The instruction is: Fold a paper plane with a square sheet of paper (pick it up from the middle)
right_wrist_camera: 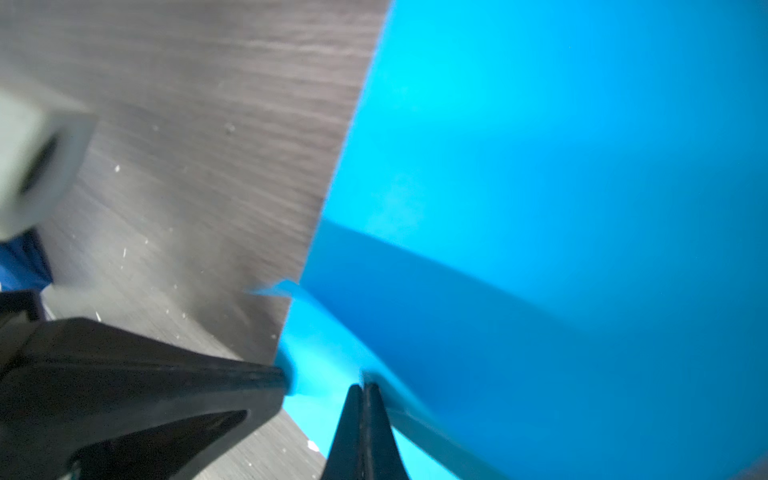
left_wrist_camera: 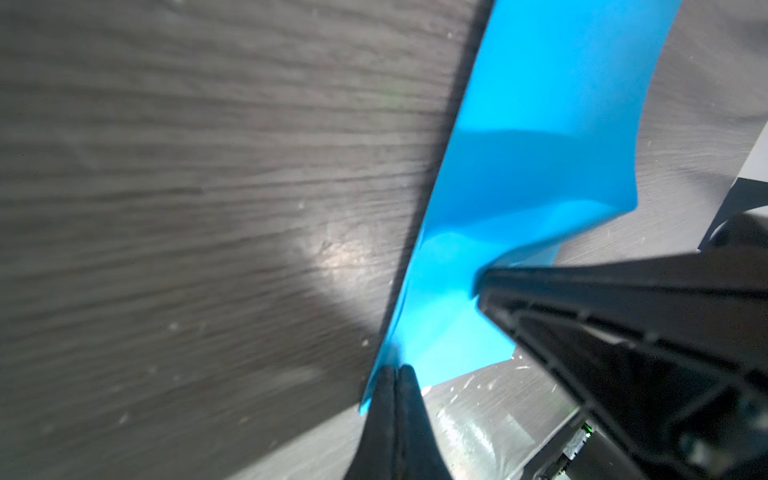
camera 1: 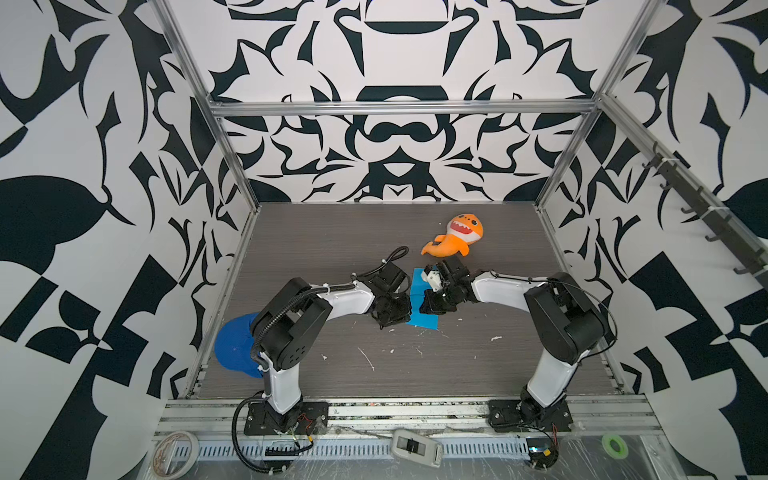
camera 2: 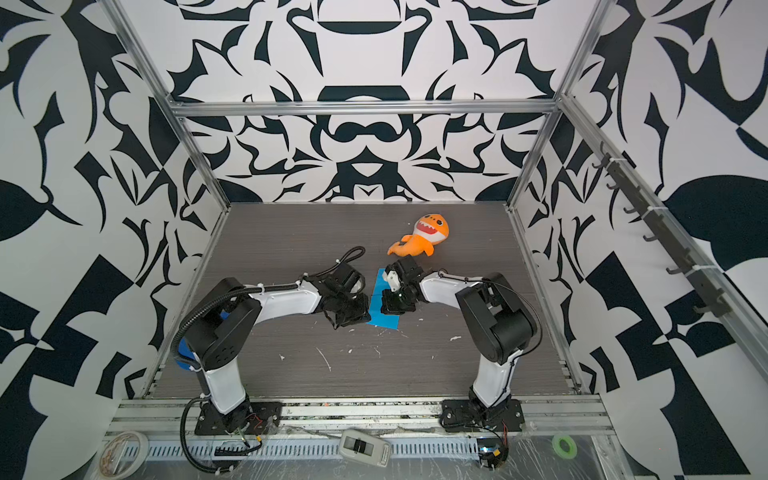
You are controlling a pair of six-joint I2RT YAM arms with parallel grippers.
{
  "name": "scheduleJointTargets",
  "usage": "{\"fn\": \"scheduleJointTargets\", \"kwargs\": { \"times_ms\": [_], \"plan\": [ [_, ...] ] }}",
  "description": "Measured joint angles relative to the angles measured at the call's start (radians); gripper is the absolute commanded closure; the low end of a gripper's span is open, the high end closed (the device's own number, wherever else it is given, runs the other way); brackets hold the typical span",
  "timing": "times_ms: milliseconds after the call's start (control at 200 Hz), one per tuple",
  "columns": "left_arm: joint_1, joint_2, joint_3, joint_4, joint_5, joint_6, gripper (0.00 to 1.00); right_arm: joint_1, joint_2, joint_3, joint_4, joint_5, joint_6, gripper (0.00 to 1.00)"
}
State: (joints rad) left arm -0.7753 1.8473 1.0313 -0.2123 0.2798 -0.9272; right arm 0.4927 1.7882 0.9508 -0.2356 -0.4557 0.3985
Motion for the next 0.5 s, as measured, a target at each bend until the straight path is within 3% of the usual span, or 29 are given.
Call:
{"fn": "scheduleJointTargets", "kwargs": {
  "times_ms": [500],
  "plan": [
    [0.0, 0.0, 0.0, -0.001, -0.002, 0.0, 1.0, -0.103, 0.0, 0.017, -0.038, 0.039, 0.021, 0.98]
  ]
}}
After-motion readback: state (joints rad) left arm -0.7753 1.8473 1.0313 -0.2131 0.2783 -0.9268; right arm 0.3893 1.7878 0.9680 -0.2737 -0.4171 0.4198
